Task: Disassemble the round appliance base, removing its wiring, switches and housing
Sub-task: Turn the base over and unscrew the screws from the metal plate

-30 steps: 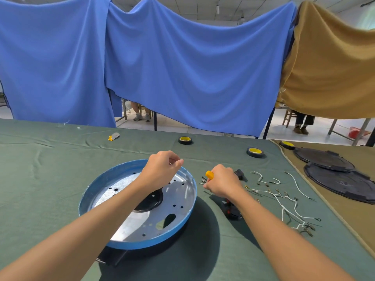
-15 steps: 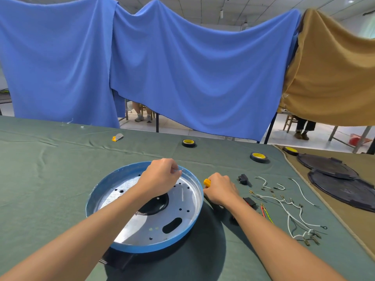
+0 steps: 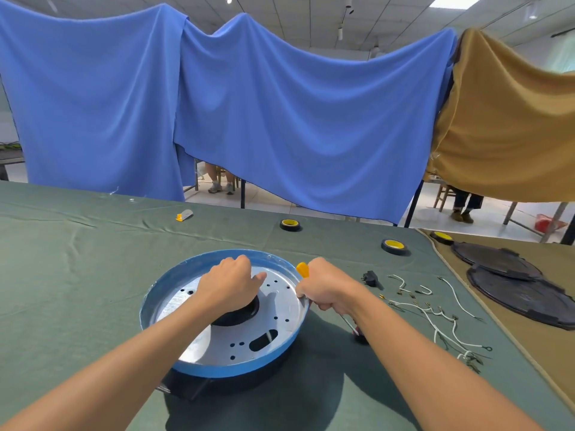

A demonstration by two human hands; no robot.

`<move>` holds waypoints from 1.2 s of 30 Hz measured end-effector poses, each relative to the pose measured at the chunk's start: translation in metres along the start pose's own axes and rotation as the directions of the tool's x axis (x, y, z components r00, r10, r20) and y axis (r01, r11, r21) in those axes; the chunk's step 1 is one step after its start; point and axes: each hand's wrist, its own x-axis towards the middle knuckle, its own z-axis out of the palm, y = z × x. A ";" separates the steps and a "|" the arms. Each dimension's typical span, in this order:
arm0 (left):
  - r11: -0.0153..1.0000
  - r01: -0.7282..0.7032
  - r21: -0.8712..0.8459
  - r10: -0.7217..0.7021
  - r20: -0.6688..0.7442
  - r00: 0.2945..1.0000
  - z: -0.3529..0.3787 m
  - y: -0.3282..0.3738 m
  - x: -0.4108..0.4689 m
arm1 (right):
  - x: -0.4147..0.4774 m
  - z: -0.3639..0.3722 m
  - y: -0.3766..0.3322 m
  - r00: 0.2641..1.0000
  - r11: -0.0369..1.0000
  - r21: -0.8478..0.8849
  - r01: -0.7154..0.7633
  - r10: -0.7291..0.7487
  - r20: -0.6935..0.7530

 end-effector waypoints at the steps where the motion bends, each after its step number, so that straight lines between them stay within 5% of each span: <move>1: 1.000 0.017 -0.002 -0.017 -0.030 0.999 -0.001 -0.002 0.000 | -0.002 -0.003 -0.005 1.000 1.000 -0.008 0.019 -0.019 -0.015; 12: 0.992 0.077 -0.098 -0.104 -0.308 0.946 -0.011 -0.025 0.004 | -0.003 -0.012 -0.052 0.961 0.976 -0.039 0.216 -0.219 -0.168; 25: 0.990 0.069 0.121 -0.047 -0.173 0.984 -0.001 -0.038 0.003 | 0.004 0.014 -0.016 0.986 0.994 -0.026 0.109 -0.105 0.126; 31: 0.986 0.027 0.162 0.002 -0.176 0.984 0.002 -0.039 0.006 | 0.026 0.004 0.000 0.988 0.996 -0.043 0.079 -0.084 -0.129; 36: 0.982 -0.009 0.191 0.043 -0.172 0.984 0.002 -0.034 0.005 | 0.031 0.024 0.014 0.994 0.976 -0.205 0.074 -0.088 -0.058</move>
